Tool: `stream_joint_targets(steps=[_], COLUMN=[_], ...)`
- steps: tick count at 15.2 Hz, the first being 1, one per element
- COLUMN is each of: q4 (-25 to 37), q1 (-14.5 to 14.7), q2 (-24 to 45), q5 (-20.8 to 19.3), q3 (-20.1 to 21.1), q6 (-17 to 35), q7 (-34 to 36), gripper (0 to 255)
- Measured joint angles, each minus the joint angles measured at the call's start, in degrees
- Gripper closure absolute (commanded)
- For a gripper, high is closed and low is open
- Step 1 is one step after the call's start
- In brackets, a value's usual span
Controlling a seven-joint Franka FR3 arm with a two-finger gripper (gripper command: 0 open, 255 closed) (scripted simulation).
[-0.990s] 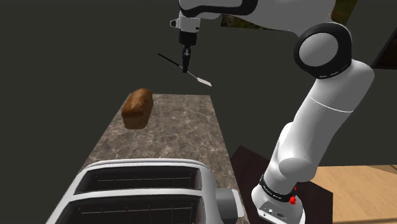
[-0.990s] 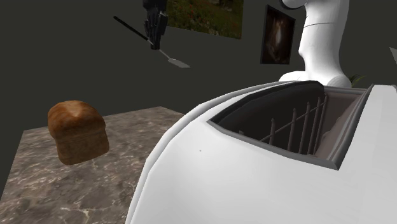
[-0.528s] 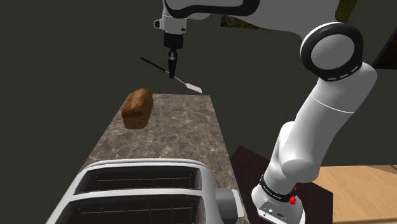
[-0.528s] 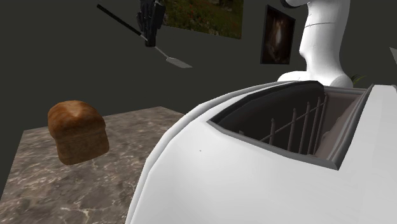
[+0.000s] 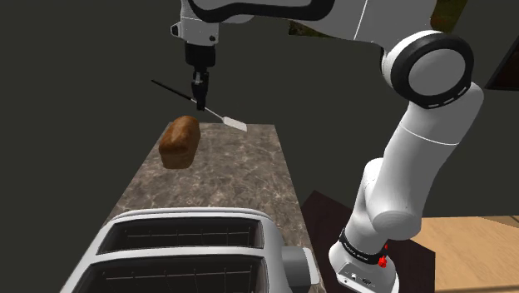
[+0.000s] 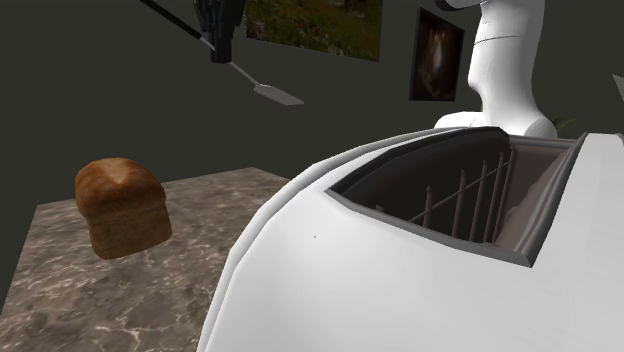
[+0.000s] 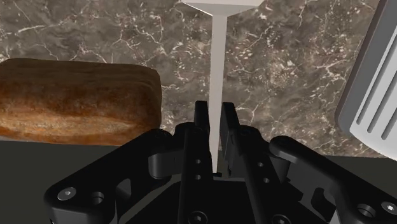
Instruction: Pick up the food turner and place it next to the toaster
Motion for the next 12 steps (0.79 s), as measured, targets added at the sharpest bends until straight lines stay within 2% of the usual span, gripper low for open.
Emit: stream_joint_targets(steps=[7,12], q4=[4.7,1.3], q1=[4.7,5.2], q2=[4.8,4.6], q5=[-0.8,-0.8], q3=[4.9,5.3], q6=[0.3,3.4], q7=[9.6,10.5], gripper=[255,255])
